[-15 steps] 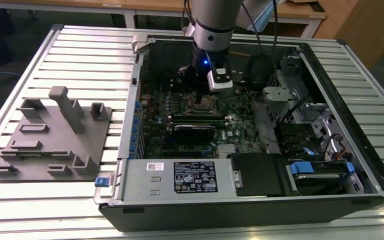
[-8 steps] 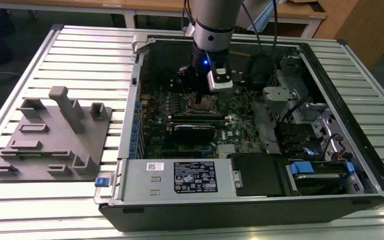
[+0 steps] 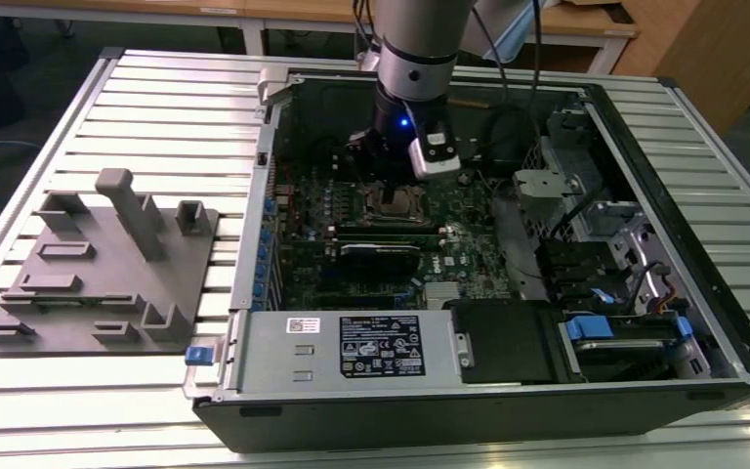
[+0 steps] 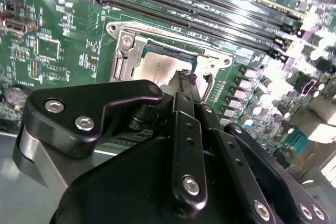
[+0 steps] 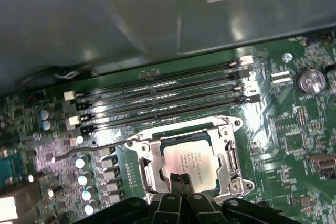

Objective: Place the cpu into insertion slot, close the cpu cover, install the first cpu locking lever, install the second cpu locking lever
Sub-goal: 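Close the cpu cover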

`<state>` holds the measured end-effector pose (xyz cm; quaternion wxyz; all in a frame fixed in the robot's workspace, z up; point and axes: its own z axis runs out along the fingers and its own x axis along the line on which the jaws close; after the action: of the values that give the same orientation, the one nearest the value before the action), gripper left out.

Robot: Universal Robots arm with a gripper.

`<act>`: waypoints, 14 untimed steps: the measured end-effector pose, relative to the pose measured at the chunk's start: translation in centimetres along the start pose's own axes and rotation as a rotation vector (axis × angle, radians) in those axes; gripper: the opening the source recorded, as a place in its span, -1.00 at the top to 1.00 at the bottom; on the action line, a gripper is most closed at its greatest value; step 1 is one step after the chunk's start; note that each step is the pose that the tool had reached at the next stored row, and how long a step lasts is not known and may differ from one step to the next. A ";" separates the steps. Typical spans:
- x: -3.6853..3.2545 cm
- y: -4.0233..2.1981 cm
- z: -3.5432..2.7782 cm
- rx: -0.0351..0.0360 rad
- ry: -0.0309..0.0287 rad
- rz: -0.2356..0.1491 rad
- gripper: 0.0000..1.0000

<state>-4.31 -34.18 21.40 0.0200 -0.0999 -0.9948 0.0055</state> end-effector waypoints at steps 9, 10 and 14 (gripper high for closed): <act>-0.01 -0.01 0.13 0.0009 -0.0223 -0.118 0.79; -0.01 -0.02 0.14 0.0007 -0.0267 -0.128 0.79; -0.02 -0.02 0.18 0.0003 -0.0371 -0.169 0.79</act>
<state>-4.31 -34.21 21.22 0.0020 -0.0155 -0.9999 0.0058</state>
